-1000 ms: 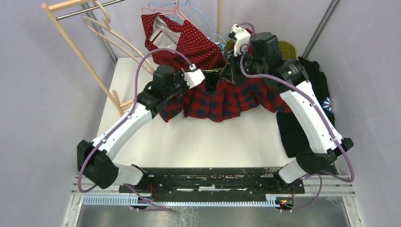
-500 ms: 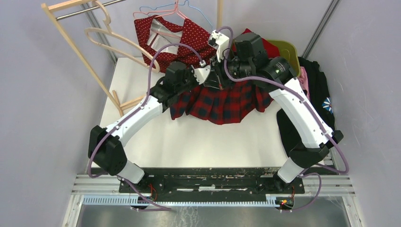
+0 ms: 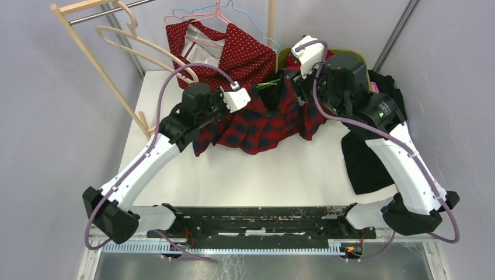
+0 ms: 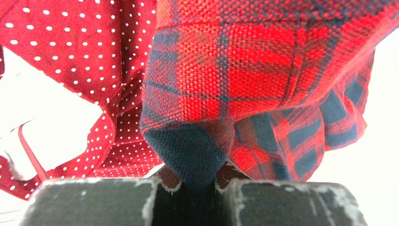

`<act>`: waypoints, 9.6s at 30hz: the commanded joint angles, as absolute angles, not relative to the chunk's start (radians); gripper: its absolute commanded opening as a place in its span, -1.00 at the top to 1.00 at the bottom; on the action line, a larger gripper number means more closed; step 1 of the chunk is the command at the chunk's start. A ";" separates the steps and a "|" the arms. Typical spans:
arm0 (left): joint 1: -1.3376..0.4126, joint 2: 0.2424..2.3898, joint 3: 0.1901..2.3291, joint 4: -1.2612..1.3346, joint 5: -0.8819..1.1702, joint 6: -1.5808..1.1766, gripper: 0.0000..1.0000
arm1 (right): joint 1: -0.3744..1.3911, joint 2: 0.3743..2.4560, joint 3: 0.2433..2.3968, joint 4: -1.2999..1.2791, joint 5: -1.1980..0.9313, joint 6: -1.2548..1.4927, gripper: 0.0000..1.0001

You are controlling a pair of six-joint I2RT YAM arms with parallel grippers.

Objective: Remove the skirt from the hanger

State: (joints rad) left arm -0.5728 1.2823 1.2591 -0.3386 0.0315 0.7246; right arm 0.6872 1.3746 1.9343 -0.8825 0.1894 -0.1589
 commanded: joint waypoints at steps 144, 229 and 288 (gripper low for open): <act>-0.587 1.409 1.434 0.140 0.336 -0.224 0.00 | 0.548 1.423 1.699 -0.706 0.092 -0.458 0.99; -0.215 1.080 1.245 -0.147 0.280 0.308 0.22 | 0.577 1.373 1.739 -0.641 -0.101 -0.403 0.99; -0.375 1.491 1.512 -0.157 1.092 0.340 -0.10 | 0.650 1.369 1.785 -0.690 -0.178 -0.439 0.98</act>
State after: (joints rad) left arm -0.3729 1.5120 1.5269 -0.1345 1.1011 0.3012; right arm 0.6415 1.4063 1.7008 -0.8497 -0.1604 -0.4408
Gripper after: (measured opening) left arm 0.601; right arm 0.136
